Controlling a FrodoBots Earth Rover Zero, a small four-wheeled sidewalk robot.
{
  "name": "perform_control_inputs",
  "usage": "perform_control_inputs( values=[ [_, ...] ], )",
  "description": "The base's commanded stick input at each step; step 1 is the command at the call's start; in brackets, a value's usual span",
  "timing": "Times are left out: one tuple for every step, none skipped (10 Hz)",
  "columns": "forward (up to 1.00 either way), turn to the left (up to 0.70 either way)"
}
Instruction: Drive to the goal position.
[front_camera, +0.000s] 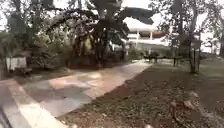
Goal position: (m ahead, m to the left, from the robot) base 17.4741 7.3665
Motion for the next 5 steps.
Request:
perform_control_inputs(
  values=[
    [1.00, 0.00],
    [1.00, 0.00],
    [1.00, 0.00],
    [1.00, 0.00],
    [1.00, 0.00]
  ],
)
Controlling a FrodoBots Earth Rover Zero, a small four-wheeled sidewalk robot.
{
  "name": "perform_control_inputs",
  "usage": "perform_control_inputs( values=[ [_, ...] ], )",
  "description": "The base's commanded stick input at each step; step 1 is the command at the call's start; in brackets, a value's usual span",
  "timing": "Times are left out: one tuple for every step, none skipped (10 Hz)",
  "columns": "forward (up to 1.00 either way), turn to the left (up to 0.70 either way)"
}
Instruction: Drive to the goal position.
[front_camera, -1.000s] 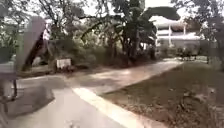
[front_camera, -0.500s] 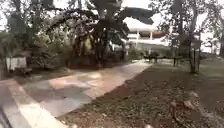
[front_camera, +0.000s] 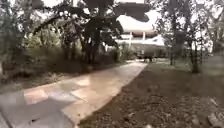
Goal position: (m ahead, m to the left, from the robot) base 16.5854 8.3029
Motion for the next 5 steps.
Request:
perform_control_inputs(
  values=[
    [1.00, 0.00],
    [1.00, 0.00],
    [1.00, 0.00],
    [1.00, 0.00],
    [1.00, -0.04]
  ],
)
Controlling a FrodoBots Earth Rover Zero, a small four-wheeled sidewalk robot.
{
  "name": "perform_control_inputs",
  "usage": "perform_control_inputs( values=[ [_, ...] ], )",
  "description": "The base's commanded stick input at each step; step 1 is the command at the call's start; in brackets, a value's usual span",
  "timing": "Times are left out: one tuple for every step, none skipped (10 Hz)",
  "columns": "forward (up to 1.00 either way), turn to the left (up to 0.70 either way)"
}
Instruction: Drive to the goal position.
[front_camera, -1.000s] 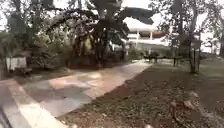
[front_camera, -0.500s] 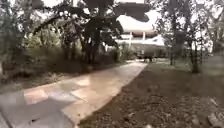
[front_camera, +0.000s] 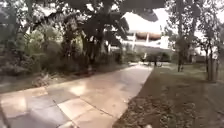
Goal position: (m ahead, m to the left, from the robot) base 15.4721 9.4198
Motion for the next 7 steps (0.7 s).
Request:
perform_control_inputs(
  values=[
    [1.00, -0.30],
    [1.00, -0.40],
    [1.00, -0.40],
    [1.00, -0.40],
    [1.00, -0.40],
    [1.00, -0.40],
    [1.00, -0.40]
  ],
)
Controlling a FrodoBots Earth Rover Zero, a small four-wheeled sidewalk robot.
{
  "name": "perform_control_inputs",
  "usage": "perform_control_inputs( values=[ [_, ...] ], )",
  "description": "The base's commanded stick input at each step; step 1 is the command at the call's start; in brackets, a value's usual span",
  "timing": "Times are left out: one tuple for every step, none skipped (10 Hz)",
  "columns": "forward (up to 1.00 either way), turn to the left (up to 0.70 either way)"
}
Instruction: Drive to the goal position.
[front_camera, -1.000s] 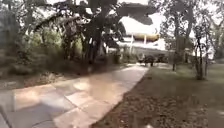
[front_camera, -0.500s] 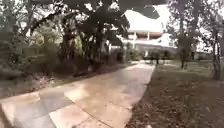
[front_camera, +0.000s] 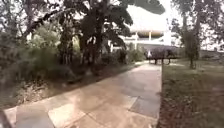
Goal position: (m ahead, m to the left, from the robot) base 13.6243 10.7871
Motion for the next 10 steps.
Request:
perform_control_inputs(
  values=[
    [1.00, -0.40],
    [1.00, -0.18],
    [1.00, 0.00],
    [1.00, 0.00],
    [1.00, 0.00],
    [1.00, 0.00],
    [1.00, 0.00],
    [1.00, 0.00],
    [1.00, 0.00],
    [1.00, -0.07]
  ],
)
